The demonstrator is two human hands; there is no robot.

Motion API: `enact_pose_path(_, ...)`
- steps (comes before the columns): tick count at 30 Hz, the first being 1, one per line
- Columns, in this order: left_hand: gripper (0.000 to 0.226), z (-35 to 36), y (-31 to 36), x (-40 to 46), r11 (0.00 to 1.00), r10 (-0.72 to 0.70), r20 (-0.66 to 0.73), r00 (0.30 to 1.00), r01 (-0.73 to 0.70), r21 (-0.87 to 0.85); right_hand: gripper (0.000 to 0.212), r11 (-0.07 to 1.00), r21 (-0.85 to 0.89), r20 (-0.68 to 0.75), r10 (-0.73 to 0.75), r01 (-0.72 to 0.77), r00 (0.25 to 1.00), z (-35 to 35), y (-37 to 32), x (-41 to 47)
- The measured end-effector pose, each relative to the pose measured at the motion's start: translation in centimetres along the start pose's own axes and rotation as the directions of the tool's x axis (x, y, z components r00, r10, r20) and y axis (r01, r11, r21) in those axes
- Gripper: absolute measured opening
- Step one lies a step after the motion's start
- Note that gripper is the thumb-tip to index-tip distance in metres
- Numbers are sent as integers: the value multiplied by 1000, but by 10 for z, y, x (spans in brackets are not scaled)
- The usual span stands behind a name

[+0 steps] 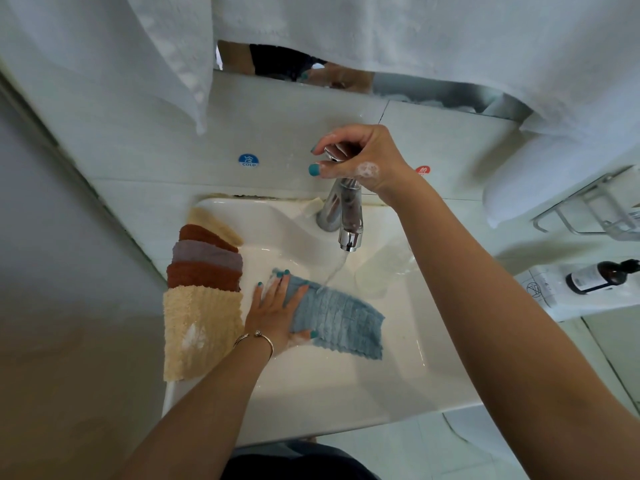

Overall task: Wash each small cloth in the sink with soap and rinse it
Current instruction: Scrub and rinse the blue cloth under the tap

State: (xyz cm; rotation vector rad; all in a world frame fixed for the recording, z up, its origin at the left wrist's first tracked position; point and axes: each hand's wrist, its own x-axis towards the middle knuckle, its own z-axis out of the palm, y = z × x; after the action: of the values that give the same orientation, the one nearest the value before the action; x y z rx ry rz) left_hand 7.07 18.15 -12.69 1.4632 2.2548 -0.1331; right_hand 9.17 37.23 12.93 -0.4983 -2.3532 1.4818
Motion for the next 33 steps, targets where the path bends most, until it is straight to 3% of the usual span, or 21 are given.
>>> enact_pose_path(23,97,4,-1,2,1000,-5,-2,1000,5,21,24,999,-27,-21,46,-46,999,0,-3,-1)
enact_pose_path(28,97,2,0,0,1000,-8,2,1000,8,16,45,994,-35,-87,95,-99,992,-1,-9,-15)
enact_pose_path(31,96,3,5,-6,998,-57,-2,998,57,4,63,957,-285,-185,-1,-53,983,-2,-7,-49)
enact_pose_path(33,97,5,10,-12,994,-105,-10,994,105,-19,70,946,-324,-223,-40,-36,974,0,-1,-82)
